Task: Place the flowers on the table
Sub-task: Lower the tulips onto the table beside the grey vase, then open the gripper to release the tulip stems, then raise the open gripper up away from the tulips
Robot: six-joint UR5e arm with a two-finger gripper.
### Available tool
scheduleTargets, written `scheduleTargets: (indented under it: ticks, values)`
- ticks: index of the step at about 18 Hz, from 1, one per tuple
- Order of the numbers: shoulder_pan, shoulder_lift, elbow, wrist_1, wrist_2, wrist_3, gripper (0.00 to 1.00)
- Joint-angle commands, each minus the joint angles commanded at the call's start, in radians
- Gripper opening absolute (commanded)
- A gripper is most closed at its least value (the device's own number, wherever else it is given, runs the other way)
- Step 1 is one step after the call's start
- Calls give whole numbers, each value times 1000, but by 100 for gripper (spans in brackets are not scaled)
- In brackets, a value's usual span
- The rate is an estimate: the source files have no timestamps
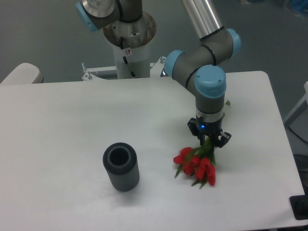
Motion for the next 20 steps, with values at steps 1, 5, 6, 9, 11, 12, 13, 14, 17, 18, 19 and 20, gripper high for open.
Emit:
scheduleTargets:
  ticks: [1,5,6,9,11,12,13,14,17,18,19,20]
  values:
    - [-6,0,14,0,2,0,100]
    - [-26,-8,89,-6,17,-15,100]
    - [-26,-11,101,-5,14,-21,100]
    - [-34,-18,149,-2,3,-3,100]
    - [-49,-34,190,-6,9,-2,100]
    - [-51,-34,202,-9,14,-2,100]
    - [-51,-28,213,-15,11,0,100]
    - [-49,-22,222,-37,9,5,100]
    - [-37,-3,262,-115,11,47,100]
    - [-32,20,270,-155,11,70,100]
    - [-26,44,279,-211,8,95,100]
    - [-26,63,293,-262,3,115,100]
